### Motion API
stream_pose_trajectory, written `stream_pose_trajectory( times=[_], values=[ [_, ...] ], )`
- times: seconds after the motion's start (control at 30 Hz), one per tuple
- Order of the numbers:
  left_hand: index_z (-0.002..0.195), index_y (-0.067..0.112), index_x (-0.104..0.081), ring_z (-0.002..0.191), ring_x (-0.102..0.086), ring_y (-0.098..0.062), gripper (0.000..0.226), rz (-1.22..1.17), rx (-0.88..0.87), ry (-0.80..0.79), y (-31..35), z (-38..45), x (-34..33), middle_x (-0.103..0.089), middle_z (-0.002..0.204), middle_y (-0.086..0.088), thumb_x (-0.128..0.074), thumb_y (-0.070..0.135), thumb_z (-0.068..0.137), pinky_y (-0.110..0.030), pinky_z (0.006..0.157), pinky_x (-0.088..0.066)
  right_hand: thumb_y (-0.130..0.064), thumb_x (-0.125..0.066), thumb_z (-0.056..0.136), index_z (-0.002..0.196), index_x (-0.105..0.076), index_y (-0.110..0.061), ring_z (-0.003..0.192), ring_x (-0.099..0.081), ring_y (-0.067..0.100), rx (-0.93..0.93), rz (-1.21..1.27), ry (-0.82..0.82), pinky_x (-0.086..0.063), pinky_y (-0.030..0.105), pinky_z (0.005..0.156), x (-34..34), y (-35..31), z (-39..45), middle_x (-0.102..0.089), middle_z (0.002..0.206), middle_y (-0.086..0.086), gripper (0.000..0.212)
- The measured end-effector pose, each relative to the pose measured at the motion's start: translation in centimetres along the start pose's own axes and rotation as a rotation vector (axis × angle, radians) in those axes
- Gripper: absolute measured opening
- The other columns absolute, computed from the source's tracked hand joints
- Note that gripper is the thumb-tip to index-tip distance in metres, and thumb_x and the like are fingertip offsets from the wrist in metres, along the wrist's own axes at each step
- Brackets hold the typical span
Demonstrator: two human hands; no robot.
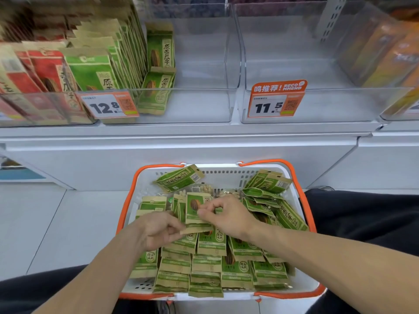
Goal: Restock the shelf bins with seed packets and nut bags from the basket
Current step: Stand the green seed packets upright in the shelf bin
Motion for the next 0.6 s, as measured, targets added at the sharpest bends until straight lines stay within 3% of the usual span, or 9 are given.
stream_pose_trajectory(
  times=[0.07, 0.17, 0.2, 0.27, 0.37, 0.43, 0.5, 0.6],
  values=[
    [0.117, 0.003, -0.048, 0.094, -0.069, -0.031, 0.046, 0.038, 0.008, -0.002, -0.7, 0.2, 0.1, -0.073, 0.103, -0.02, -0.049, -0.026, 0.082, -0.04, 0.08, -0.057, -0.031, -0.077, 0.086, 0.083, -0.075, -0.027, 0.107, -0.064, -0.001, 0.022, -0.049, 0.018, -0.042, 0.025, 0.103, 0.3, 0.0, -0.3, -0.073, 0.11, -0.012, 0.005],
    [0.145, 0.013, -0.028, 0.096, -0.068, -0.037, 0.08, 0.028, -0.054, -0.027, -0.9, 0.5, -0.1, -0.071, 0.11, -0.023, -0.046, -0.026, 0.078, -0.045, 0.072, -0.057, -0.025, -0.083, 0.08, 0.106, -0.072, -0.026, 0.103, -0.06, -0.004, 0.03, -0.146, 0.026, -0.046, 0.024, 0.102, 0.5, 0.3, -0.9, -0.069, 0.11, -0.016, 0.029],
    [0.146, 0.014, -0.03, 0.09, -0.068, -0.038, 0.08, 0.021, -0.08, -0.051, -0.7, 0.5, -0.3, -0.07, 0.109, -0.025, -0.045, -0.025, 0.077, -0.044, 0.067, -0.056, -0.022, -0.085, 0.078, 0.108, -0.072, -0.026, 0.102, -0.061, -0.003, 0.026, -0.149, 0.025, -0.047, 0.024, 0.101, 0.5, 0.4, -1.1, -0.067, 0.11, -0.016, 0.033],
    [0.126, 0.0, -0.053, 0.078, -0.066, -0.038, 0.057, 0.044, -0.139, -0.102, 0.0, -0.2, -1.0, -0.068, 0.101, -0.026, -0.045, -0.017, 0.072, -0.042, 0.061, -0.057, -0.015, -0.087, 0.075, 0.107, -0.071, -0.025, 0.093, -0.069, 0.003, 0.0, -0.097, 0.016, -0.055, 0.027, 0.094, 0.3, 0.7, -1.5, -0.064, 0.111, -0.013, 0.037],
    [0.108, -0.003, -0.069, 0.08, -0.063, -0.041, 0.048, 0.076, -0.228, -0.163, 0.9, -0.8, -2.0, -0.065, 0.098, -0.028, -0.042, -0.008, 0.068, -0.055, 0.082, -0.054, -0.012, -0.087, 0.075, 0.112, -0.07, -0.026, 0.079, -0.074, 0.011, 0.003, -0.05, 0.015, -0.061, 0.026, 0.079, 0.3, 0.9, -1.9, -0.063, 0.114, -0.01, 0.044],
    [0.104, -0.002, -0.073, 0.082, -0.064, -0.04, 0.046, 0.032, -0.24, -0.154, 1.0, -0.7, -2.1, -0.065, 0.097, -0.026, -0.04, -0.004, 0.072, -0.058, 0.088, -0.052, -0.018, -0.088, 0.074, 0.119, -0.068, -0.027, 0.089, -0.07, 0.007, 0.064, -0.128, 0.026, -0.059, 0.023, 0.081, 0.6, 0.9, -1.9, -0.064, 0.115, -0.012, 0.051],
    [0.096, 0.001, -0.076, 0.078, -0.067, -0.038, 0.036, -0.021, -0.224, -0.108, 0.9, -0.6, -2.0, -0.066, 0.091, -0.022, -0.044, 0.007, 0.079, -0.053, 0.079, -0.057, -0.025, -0.088, 0.074, 0.131, -0.062, -0.029, 0.103, -0.062, 0.002, 0.107, -0.199, 0.006, -0.055, 0.021, 0.09, 0.5, 1.0, -2.0, -0.064, 0.118, -0.012, 0.063],
    [0.111, 0.0, -0.067, 0.086, -0.065, -0.04, 0.049, 0.031, -0.149, -0.004, 0.4, 0.0, -1.9, -0.063, 0.101, -0.023, -0.049, 0.042, 0.095, -0.05, 0.077, -0.057, -0.022, -0.08, 0.082, 0.146, -0.047, -0.03, 0.11, -0.056, 0.003, 0.079, -0.23, -0.077, -0.046, 0.023, 0.1, 0.0, 1.2, -2.5, -0.06, 0.121, -0.01, 0.073]
  ],
)
Point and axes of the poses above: each hand's wrist, its own z-axis towards the middle knuckle, its own x-axis out of the back of the hand, y = z × x, the point moved 4 cm from there along z, towards the middle knuckle
